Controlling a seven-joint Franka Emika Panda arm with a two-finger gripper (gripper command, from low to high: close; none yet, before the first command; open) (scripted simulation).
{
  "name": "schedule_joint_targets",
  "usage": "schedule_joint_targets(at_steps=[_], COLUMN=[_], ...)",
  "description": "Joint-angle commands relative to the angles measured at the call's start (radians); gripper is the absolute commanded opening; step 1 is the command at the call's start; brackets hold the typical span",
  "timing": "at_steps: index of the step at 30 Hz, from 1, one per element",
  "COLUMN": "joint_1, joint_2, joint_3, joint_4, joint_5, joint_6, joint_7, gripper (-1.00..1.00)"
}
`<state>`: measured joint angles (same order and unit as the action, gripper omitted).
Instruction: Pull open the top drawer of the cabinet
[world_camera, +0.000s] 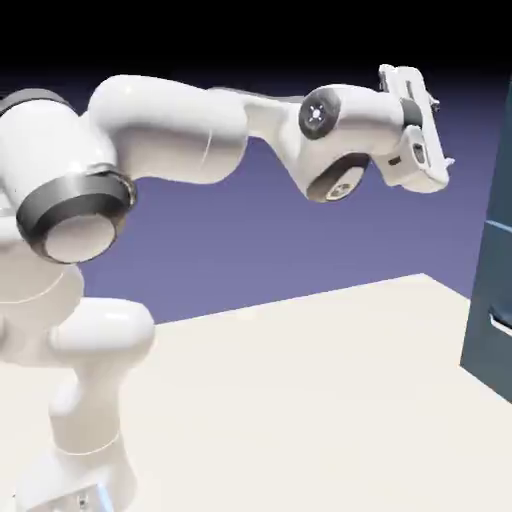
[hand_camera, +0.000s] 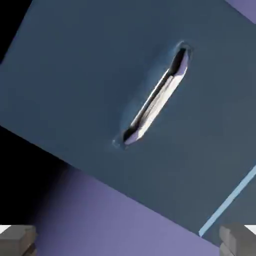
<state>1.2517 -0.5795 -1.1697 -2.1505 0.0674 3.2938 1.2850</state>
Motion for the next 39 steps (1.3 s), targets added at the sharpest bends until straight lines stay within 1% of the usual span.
schedule_joint_targets(at_steps=[1,32,33,39], joint_1=[0.036,1.159,1.159,1.324], joint_2=[0.0,-0.009,-0.009,-0.102], joint_3=[-0.034,-1.094,-1.094,-1.231], joint_4=[0.019,0.617,0.617,0.834], joint_5=[0.002,0.063,0.063,0.093], joint_6=[0.008,0.24,0.24,0.159], joint_7=[0.016,0.509,0.509,0.484], gripper=[0.0,0.0,0.0,0.0])
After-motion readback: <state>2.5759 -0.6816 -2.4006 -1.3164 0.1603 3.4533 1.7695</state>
